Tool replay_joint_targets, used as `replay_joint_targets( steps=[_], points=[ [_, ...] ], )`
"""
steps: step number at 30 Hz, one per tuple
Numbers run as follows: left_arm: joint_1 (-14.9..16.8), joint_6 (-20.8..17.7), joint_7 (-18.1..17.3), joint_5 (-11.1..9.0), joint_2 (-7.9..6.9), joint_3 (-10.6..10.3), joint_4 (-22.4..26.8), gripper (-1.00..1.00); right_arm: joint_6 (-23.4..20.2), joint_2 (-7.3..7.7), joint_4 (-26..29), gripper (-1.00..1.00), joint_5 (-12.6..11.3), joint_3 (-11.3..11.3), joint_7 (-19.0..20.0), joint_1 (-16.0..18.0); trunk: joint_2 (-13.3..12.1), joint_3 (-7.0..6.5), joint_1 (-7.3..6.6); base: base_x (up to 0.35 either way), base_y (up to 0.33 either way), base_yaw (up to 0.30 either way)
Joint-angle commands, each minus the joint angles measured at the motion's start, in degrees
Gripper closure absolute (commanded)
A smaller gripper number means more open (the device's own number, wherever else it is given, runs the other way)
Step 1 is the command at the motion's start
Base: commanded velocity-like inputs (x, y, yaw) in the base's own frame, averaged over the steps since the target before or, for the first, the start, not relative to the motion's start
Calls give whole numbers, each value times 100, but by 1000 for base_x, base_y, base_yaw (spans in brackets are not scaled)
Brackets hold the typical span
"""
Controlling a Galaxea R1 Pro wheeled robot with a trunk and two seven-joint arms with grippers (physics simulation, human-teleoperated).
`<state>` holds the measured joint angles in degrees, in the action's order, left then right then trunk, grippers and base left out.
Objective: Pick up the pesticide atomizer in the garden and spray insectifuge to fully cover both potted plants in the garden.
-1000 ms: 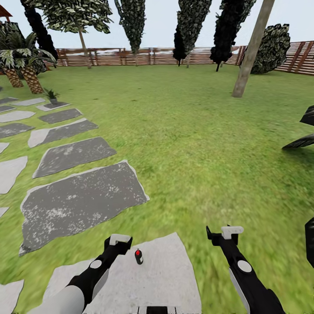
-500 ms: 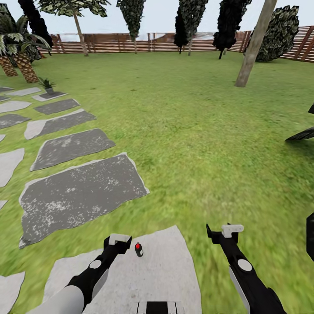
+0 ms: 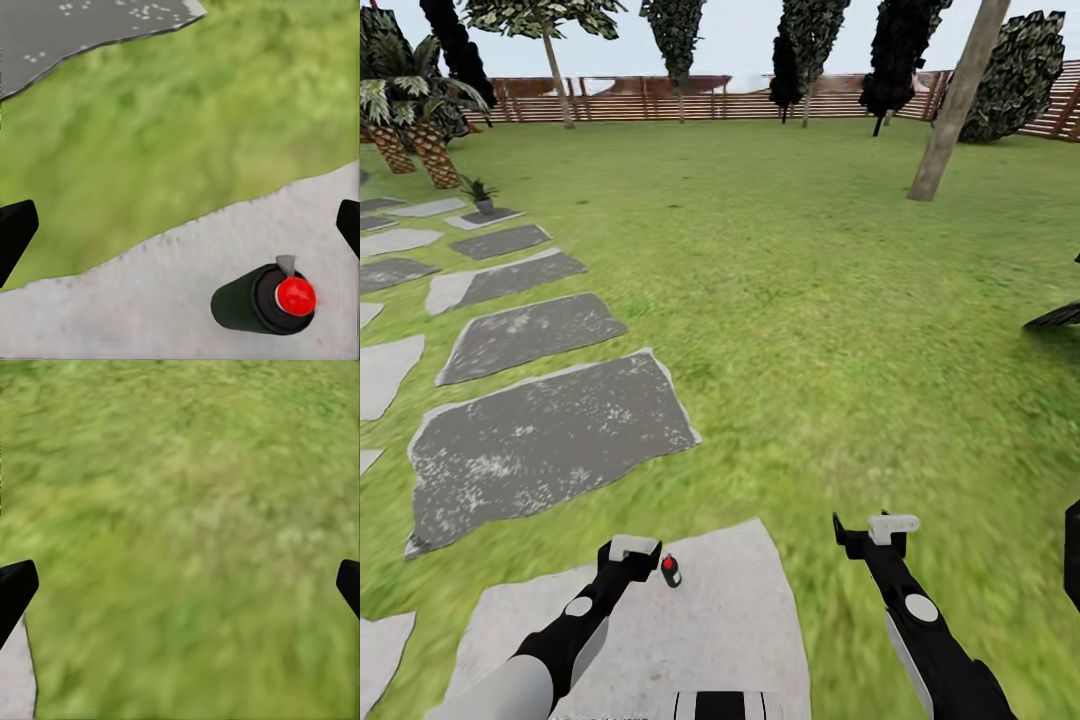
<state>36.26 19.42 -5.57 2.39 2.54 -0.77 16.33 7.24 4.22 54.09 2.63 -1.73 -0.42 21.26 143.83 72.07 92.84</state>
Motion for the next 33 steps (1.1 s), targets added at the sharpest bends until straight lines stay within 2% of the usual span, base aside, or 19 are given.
replay_joint_targets(
  steps=[1,12,23,28,33],
  points=[
    [4,27,3,28,0,-3,-6,-100,17,0,-4,-100,27,-3,-3,1,1,4,-1,0,-261,243],
    [4,38,18,25,-6,4,-2,-100,18,0,5,-100,27,-3,-2,1,1,4,-1,0,-261,68],
    [4,45,37,25,-44,7,13,-100,20,0,5,-100,27,-3,-2,1,1,4,-1,0,-27,0],
    [-2,114,421,26,-48,-6,10,-100,15,0,4,-100,27,-3,-2,1,1,7,-1,0,0,0],
    [-5,483,595,11,-41,-4,-14,-100,15,0,3,-100,27,-11,-3,1,8,153,12,0,0,0]
  ],
)
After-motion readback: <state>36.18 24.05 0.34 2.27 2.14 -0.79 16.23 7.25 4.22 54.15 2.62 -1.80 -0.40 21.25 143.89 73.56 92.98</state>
